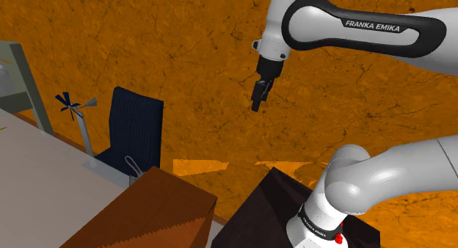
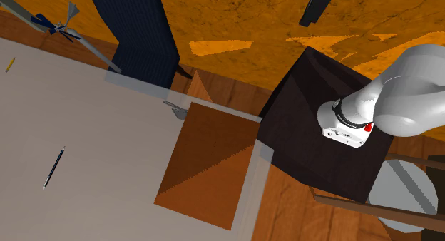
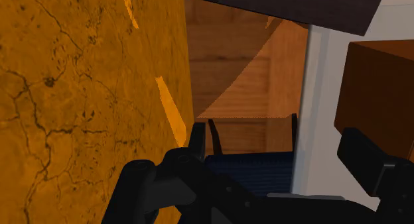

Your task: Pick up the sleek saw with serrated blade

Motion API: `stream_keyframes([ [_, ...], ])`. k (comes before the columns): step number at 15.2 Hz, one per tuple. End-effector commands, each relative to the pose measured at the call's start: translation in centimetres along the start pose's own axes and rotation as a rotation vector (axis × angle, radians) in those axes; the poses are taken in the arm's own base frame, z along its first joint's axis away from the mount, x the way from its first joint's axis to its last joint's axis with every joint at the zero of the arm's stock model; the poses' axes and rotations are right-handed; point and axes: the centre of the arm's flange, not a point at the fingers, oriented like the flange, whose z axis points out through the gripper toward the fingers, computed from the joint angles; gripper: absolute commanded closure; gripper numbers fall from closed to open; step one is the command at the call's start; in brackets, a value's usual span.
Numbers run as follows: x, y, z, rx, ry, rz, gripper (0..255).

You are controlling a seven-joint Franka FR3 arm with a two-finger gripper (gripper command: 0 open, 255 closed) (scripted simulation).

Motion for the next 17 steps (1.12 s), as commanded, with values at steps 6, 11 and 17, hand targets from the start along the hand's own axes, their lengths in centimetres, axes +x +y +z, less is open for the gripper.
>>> stream_keyframes([
  [6,4.3,-4.4,2.5,0.009,-0.017,-0.011,0],
  [11,8.6,-8.9,5.0,0.019,-0.035,-0.021,0],
  [17,13.5,-14.4,8.0,0.030,-0.056,-0.034,0],
])
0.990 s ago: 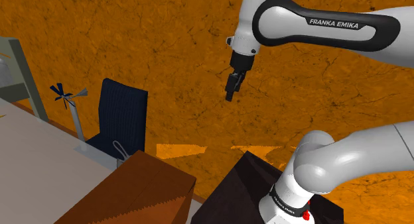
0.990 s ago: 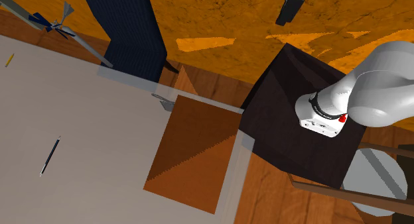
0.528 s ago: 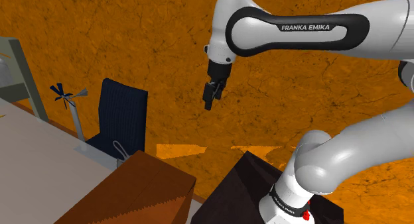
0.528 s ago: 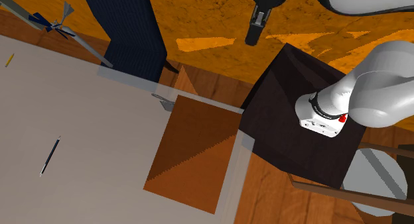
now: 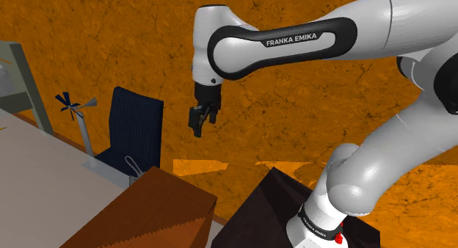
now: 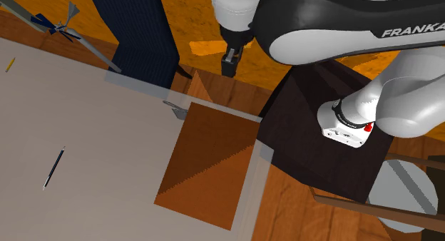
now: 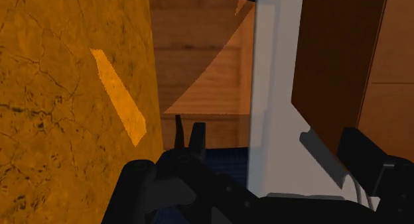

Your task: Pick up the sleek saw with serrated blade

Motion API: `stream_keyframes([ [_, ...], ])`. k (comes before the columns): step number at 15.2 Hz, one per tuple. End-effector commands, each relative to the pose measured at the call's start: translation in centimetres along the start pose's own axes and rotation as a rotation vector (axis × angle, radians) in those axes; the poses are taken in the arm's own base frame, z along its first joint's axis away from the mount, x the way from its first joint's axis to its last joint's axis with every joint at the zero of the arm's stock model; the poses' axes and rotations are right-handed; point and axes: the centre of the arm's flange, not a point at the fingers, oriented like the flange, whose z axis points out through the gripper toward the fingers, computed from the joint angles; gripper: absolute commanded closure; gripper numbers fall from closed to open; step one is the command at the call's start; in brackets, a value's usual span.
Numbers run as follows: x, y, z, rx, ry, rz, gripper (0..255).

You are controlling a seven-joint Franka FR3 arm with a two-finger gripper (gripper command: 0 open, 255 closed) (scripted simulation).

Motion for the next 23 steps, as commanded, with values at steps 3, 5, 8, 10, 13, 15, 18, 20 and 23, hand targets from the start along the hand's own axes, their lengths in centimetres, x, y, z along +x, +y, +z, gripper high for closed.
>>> stream_keyframes([
  [3,3.3,-3.4,1.9,0.008,-0.014,-0.008,0],
  [5,5.0,-5.2,2.9,0.012,-0.021,-0.012,0],
  [8,7.6,-7.9,4.4,0.018,-0.031,-0.019,0],
  [10,9.3,-9.7,5.4,0.021,-0.038,-0.023,0],
  [13,11.8,-12.5,6.9,0.027,-0.049,-0.029,0],
  [15,13.4,-14.3,7.9,0.031,-0.056,-0.033,0],
  [18,14.3,-15.3,9.0,0.033,-0.060,-0.035,0],
  [20,14.4,-15.4,10.0,0.033,-0.060,-0.035,0],
  [23,14.4,-15.4,11.6,0.033,-0.060,-0.035,0],
])
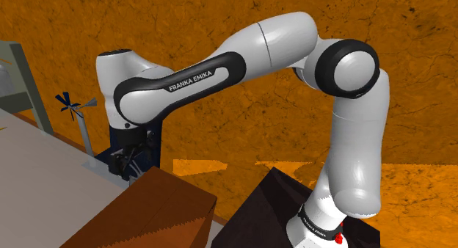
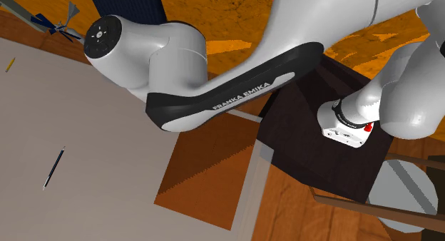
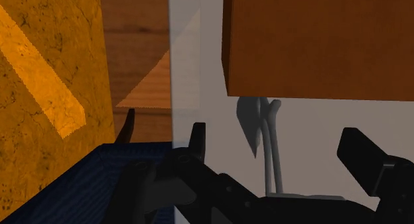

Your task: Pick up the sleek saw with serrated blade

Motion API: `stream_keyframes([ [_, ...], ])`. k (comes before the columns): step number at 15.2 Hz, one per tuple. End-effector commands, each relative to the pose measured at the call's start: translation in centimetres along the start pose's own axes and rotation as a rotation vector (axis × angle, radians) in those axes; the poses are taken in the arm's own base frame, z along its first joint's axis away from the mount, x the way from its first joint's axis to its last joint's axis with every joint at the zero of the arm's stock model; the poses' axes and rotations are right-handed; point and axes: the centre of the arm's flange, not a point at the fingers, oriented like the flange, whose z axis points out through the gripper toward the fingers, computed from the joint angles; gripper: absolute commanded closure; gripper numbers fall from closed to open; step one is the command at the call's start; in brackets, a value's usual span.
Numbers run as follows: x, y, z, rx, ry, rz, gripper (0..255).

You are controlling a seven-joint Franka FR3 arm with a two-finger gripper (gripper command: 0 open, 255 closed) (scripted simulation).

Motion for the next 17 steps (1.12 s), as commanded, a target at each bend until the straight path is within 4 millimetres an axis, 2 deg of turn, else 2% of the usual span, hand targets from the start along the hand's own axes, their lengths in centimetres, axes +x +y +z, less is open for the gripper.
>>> stream_keyframes([
  [1,0.2,-0.1,1.4,0.000,0.000,0.000,0],
  [3,0.2,-0.1,1.4,0.000,0.000,0.000,0],
  [4,0.2,-0.1,1.3,0.000,0.000,0.000,255],
  [13,0.2,-0.1,1.4,0.000,0.000,0.000,255],
  [17,-0.1,-0.1,-0.7,0.000,0.000,0.000,255],
])
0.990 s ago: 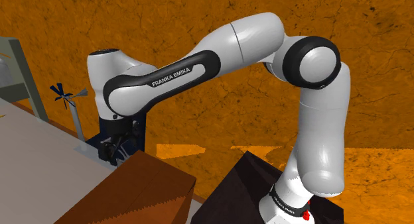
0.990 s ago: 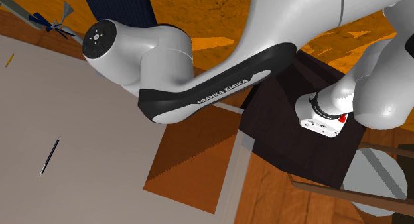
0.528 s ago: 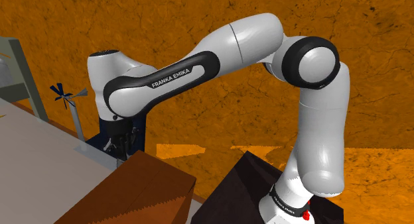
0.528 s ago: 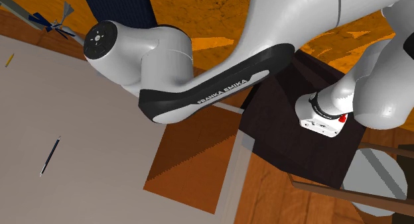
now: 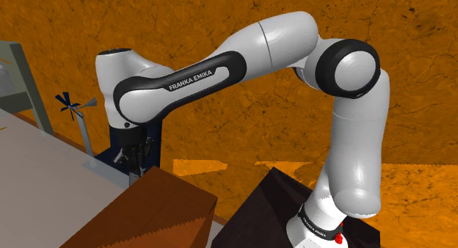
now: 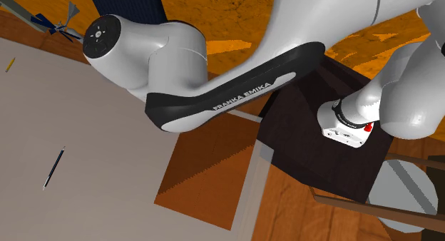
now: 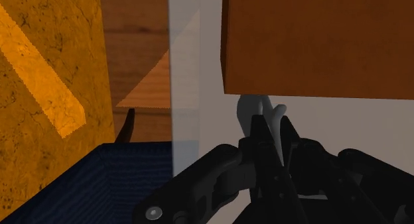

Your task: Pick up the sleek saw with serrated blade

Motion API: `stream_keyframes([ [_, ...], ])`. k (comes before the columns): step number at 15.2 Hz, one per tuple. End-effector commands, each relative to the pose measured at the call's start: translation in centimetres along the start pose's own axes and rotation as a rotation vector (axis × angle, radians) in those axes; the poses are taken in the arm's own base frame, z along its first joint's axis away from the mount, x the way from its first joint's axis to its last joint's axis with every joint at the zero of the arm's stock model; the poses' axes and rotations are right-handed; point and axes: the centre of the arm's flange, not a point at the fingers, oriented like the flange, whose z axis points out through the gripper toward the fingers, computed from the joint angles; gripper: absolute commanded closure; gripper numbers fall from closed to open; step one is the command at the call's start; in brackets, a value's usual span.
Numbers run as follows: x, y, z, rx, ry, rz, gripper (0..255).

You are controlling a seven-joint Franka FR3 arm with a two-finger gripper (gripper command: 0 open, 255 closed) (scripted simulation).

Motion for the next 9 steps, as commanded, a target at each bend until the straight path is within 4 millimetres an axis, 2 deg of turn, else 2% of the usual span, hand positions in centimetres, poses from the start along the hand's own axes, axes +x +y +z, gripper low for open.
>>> stream_keyframes([
  [1,-0.1,0.0,-1.0,0.000,0.000,0.000,255],
  [9,-0.5,0.0,-5.2,0.000,0.000,0.000,255],
])
